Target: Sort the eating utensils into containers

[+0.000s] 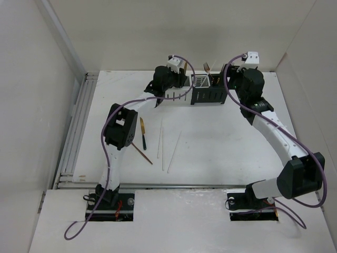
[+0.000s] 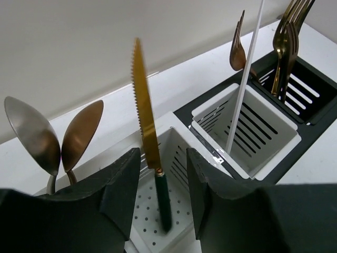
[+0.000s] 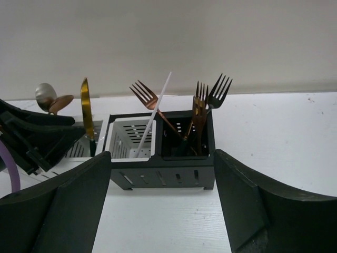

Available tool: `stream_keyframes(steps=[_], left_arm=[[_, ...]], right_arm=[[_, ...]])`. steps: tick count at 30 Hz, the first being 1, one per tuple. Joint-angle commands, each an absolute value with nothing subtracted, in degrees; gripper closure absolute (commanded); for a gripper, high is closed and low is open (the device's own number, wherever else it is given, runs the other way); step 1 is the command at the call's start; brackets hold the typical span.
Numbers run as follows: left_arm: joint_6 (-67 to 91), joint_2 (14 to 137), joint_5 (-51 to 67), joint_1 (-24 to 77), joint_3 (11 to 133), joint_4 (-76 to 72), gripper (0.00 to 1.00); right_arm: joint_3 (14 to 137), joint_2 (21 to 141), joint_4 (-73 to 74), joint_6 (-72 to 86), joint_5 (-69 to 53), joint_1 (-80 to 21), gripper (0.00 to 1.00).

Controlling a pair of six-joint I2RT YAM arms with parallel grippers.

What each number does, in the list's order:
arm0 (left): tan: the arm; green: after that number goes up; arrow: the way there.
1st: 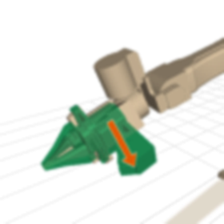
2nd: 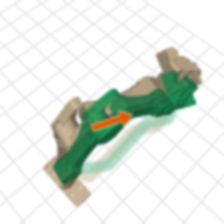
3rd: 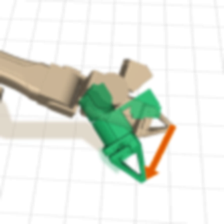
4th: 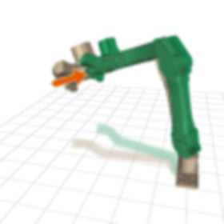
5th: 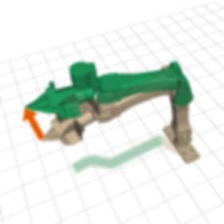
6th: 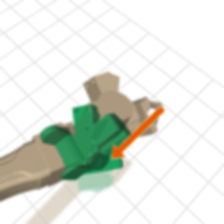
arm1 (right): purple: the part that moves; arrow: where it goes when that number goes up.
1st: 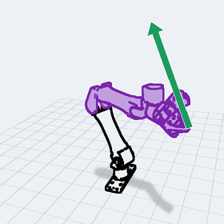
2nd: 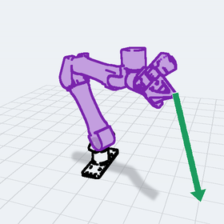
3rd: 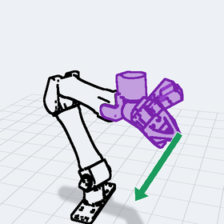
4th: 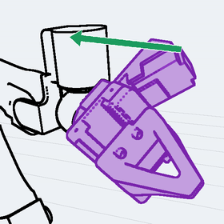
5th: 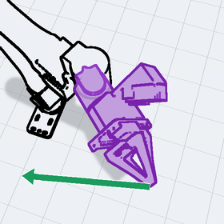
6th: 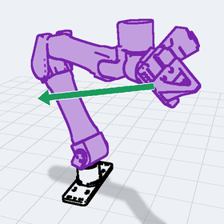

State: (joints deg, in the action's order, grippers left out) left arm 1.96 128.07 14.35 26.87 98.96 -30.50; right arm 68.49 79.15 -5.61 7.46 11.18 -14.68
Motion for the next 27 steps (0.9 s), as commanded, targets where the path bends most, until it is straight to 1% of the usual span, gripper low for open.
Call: stream_keyframes(steps=[1, 3, 4, 5, 6, 10, 12, 14, 15, 17, 18, 19, 20, 22, 23, 25, 26, 27], left_arm=[[3.34, 123.4, 14.85, 26.81, 99.49, -31.12, 0.63], [3.95, 122.7, 14.85, 26.28, 100.11, -30.24, 0.63], [3.96, 122.09, 14.85, 25.76, 100.89, -28.58, 0.61], [3.96, 121.38, 15.46, 25.75, 102.29, -27.43, 0.57], [3.96, 121.38, 15.47, 25.75, 103.26, -25.94, 0.49], [2.46, 119.01, 14.86, 25.14, 111.08, -15.84, 0.37], [1.94, 116.38, 12.85, 24.52, 114.59, -10.39, 0.36], [0.71, 112.7, 10.47, 23.91, 116.27, -4.7, 0.34], [0.01, 111.37, 5.76, 23.3, 116.8, -2.4, 0.33], [-1.41, 108.82, -1.54, 22.59, 117.6, 3.22, 0.33], [-1.41, 106.37, -6.45, 22.07, 117.6, 8.99, 0.37], [-0.19, 105.04, -17.47, 21.36, 115.86, 11.49, 0.41], [4.26, 103.55, -22.97, 20.84, 114.19, 13.51, 0.44], [7.54, 98.72, -32.29, 19.0, 110.67, 20.46, 0.51], [9.04, 97.05, -32.34, 18.11, 106.3, 22.57, 0.52], [14.2, 91.97, -32.34, 15.66, 101.45, 28.53, 0.53], [16.15, 90.19, -32.34, 14.77, 95.6, 30.13, 0.53], [17.91, 88.35, -30.86, 13.9, 92.32, 31.28, 0.48]], right_arm=[[70.83, 78.84, -8.17, 3.61, 11.43, -14.41, 0.17], [70.84, 78.84, -7.65, 2.99, 11.43, -14.41, 0.17], [70.84, 78.84, -7.65, 2.99, 11.43, -14.41, 0.17], [70.84, 78.84, -7.65, 2.99, 11.43, -14.41, 0.17], [70.84, 78.84, -7.12, 2.99, 11.43, -14.41, 0.17], [71.89, 78.84, -5.1, 2.99, 10.72, -16.16, 0.17], [73.21, 79.45, -2.39, 2.47, 10.2, -18.7, 0.16], [75.23, 81.11, 4.02, 1.94, 10.2, -21.43, 0.16], [75.76, 81.91, 6.48, 1.93, 9.41, -22.92, 0.16], [77.07, 84.79, 13.84, 1.93, 8.09, -28.11, 0.16], [77.08, 86.03, 16.41, 2.72, 7.39, -30.13, 0.17], [77.86, 87.26, 18.87, 4.03, 7.38, -33.71, 0.17], [78.92, 88.67, 24.12, 5.52, 7.99, -35.32, 0.19], [78.93, 92.01, 28.81, 13.59, 10.36, -37.61, 0.24], [78.32, 92.72, 31.35, 16.06, 8.54, -38.14, 0.25], [76.13, 93.34, 31.38, 20.89, 5.73, -38.76, 0.27], [74.72, 93.34, 30.25, 21.96, 2.93, -39.46, 0.27], [72.97, 93.34, 29.36, 23.1, 2.2, -40.07, 0.28]])
